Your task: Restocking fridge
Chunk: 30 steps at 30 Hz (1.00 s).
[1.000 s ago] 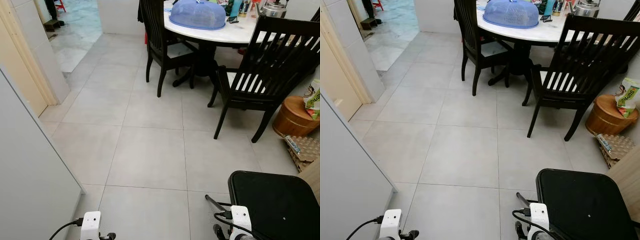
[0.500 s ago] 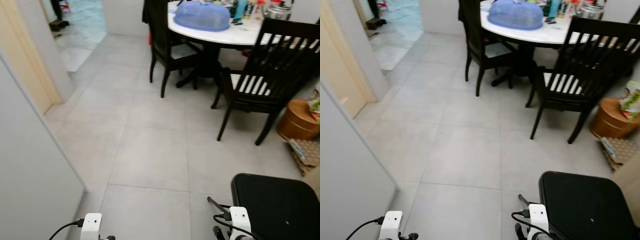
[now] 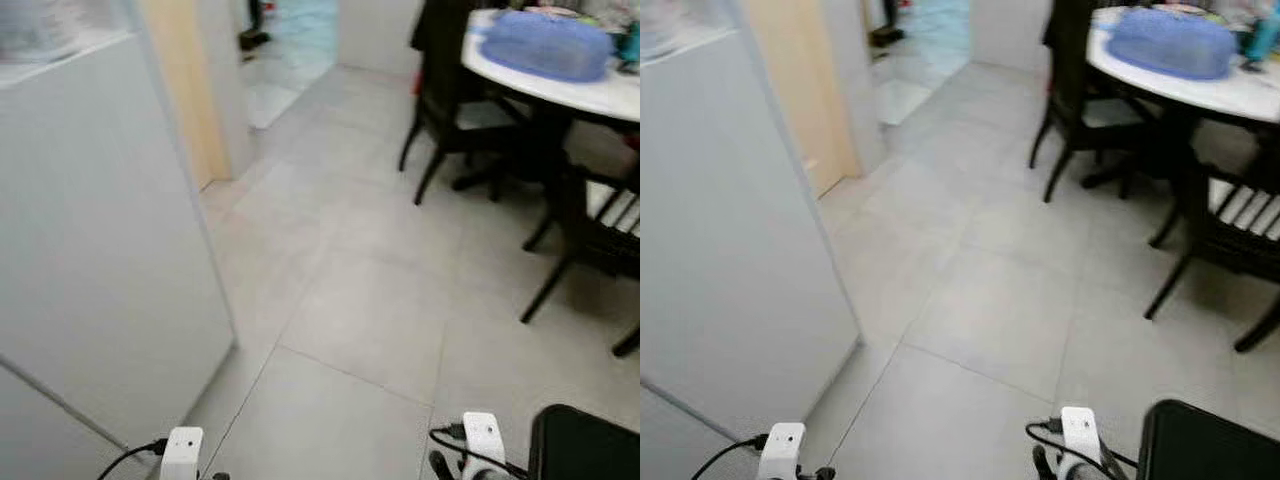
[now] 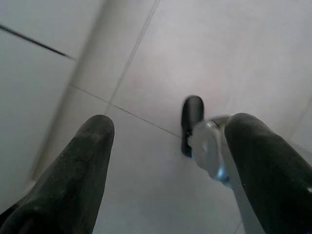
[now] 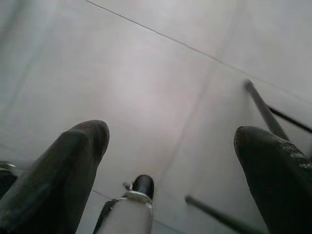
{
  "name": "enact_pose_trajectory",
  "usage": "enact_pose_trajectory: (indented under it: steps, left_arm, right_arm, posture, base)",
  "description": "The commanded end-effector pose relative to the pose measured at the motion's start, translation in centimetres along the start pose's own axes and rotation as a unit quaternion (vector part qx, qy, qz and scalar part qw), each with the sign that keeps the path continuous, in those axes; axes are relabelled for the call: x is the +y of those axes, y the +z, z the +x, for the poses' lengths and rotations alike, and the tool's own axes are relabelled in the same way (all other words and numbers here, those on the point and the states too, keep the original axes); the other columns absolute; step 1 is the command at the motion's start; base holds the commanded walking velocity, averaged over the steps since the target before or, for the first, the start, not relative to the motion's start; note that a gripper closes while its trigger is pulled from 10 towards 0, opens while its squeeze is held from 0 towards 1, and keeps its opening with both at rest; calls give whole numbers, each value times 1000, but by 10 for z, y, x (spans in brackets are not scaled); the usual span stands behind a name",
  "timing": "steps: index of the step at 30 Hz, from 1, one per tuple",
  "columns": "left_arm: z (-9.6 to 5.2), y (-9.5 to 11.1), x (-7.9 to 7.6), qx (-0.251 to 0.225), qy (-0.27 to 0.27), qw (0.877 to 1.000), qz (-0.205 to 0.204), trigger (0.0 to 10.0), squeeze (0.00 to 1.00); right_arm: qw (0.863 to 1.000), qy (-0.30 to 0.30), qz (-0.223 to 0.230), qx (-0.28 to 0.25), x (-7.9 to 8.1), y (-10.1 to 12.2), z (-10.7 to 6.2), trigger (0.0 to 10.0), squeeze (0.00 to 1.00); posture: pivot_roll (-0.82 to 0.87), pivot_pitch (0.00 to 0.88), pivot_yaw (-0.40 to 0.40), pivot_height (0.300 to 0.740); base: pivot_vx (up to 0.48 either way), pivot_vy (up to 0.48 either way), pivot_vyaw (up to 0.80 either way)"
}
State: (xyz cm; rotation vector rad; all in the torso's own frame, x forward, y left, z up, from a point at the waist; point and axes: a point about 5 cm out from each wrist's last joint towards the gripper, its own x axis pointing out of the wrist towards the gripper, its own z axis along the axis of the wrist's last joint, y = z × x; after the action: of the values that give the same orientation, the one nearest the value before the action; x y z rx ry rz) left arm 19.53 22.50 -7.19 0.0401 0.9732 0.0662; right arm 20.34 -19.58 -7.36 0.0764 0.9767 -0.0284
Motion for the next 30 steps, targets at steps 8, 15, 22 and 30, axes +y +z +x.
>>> enact_pose_trajectory:
  steps: [8,15,22,30]
  left_arm:
    - [0,-3,-3,8,-4,1000,-10,10000,0]
    - [0,-3,-3,8,-3,1000,-14,10000,0]
    - [0,-3,-4,10,-4,1000,-15,10000,0]
    - [0,-3,-5,10,-4,1000,-18,10000,0]
  right_arm:
    - [1000,-7,2,10,-5,-4,-1,10000,0]
    - [1000,1,-16,13,-6,-3,-1,10000,0]
    - [1000,3,-20,12,-6,-3,-1,10000,0]
    - [1000,4,-22,11,-7,-3,-1,10000,0]
  posture:
    - [41,0,-50,740]
    - [41,0,-52,740]
    - [39,0,-51,740]
    - [40,0,-55,740]
  base:
    - [0,0,800]
    - [0,0,800]
    - [0,0,800]
    - [0,0,800]
